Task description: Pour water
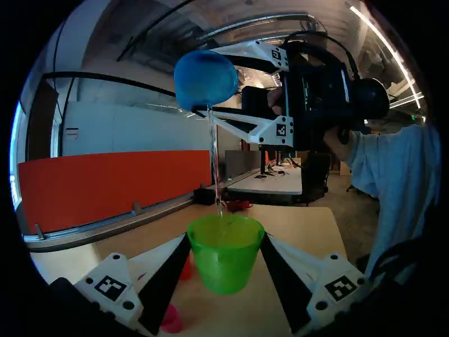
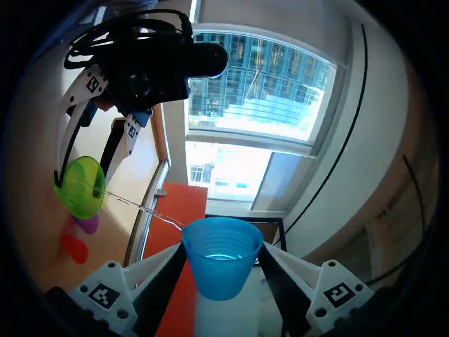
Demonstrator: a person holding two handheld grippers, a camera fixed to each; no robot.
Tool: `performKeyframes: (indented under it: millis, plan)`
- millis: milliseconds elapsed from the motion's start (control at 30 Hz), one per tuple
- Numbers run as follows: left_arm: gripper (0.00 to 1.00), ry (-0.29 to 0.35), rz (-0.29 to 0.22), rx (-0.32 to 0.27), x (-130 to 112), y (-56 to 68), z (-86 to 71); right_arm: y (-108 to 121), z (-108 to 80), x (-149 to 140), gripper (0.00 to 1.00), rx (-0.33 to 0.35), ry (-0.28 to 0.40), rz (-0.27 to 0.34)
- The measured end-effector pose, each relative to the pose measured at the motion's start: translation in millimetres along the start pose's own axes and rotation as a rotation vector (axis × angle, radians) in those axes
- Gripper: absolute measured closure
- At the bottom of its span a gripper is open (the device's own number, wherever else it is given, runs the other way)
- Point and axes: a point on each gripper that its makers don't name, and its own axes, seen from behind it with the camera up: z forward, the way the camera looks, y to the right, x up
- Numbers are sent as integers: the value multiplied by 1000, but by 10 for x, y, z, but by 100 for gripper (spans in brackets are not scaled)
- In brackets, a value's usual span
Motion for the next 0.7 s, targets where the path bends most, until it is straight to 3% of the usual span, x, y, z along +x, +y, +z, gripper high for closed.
performKeyframes:
  millis: [467,700]
  plan:
    - [13,8,-4,5,15,-15,-15,43,18,181,10,-19,13,-103]
    - [13,11,-5,10,22,-23,-18,68,23,241,10,-27,19,-117]
